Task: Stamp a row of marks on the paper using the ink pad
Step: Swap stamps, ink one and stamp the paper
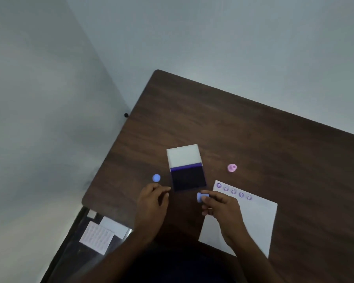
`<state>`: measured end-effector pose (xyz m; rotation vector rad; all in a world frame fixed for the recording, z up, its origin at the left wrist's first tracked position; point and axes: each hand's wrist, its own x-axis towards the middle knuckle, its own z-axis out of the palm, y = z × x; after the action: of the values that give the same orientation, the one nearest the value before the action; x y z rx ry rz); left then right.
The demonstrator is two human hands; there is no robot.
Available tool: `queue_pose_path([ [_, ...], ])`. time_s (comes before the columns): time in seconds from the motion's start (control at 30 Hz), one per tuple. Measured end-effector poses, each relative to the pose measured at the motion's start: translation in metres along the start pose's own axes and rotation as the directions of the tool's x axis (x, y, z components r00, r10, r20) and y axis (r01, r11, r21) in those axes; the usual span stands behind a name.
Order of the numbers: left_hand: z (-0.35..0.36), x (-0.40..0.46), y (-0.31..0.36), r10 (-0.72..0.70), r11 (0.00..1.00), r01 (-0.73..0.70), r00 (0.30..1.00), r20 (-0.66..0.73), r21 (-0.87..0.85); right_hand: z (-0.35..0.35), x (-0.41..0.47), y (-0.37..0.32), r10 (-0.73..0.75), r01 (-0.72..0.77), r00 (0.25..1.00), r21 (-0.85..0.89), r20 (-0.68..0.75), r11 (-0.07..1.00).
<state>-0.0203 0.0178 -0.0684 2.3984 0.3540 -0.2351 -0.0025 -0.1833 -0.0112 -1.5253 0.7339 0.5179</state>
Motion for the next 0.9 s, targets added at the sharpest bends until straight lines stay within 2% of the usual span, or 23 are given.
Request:
queue_pose_path([
  [0.1,-0.008,0.006,-0.007,-0.064,0.998,0.062,0.995,-0.079,-0.021,0.013,0.006,-0.003,0.005,-0.004,0.999,-0.033,0.049,0.999],
  [0.2,-0.013,0.016,-0.014,-0.062,0.998,0.059,0.987,-0.148,-0.023,0.022,0.013,-0.006,0.021,-0.018,0.995,-0.031,0.102,0.999],
  [0.33,-0.014,0.03,-0.022,-0.113,0.991,0.1,0.982,-0.154,-0.091,0.034,0.02,-0.009,0.039,-0.038,0.989,-0.009,0.141,0.999],
  [0.57,-0.012,0.043,-0.025,-0.134,0.99,0.137,0.986,-0.102,0.028,0.044,0.027,-0.016,0.07,-0.076,0.983,0.033,0.169,0.997],
  [0.73,-0.009,0.046,-0.029,-0.09,0.989,0.1,0.992,-0.091,0.113,0.046,0.031,-0.015,0.092,-0.101,0.979,0.042,0.179,0.994],
  [0.8,-0.009,0.047,-0.027,-0.105,0.993,0.109,0.991,-0.087,0.041,0.047,0.032,-0.015,0.101,-0.11,0.978,0.039,0.184,0.993],
  [0.9,-0.016,0.042,-0.018,-0.165,0.974,0.159,0.986,-0.025,-0.161,0.047,0.033,-0.014,0.106,-0.115,0.977,0.042,0.186,0.992],
])
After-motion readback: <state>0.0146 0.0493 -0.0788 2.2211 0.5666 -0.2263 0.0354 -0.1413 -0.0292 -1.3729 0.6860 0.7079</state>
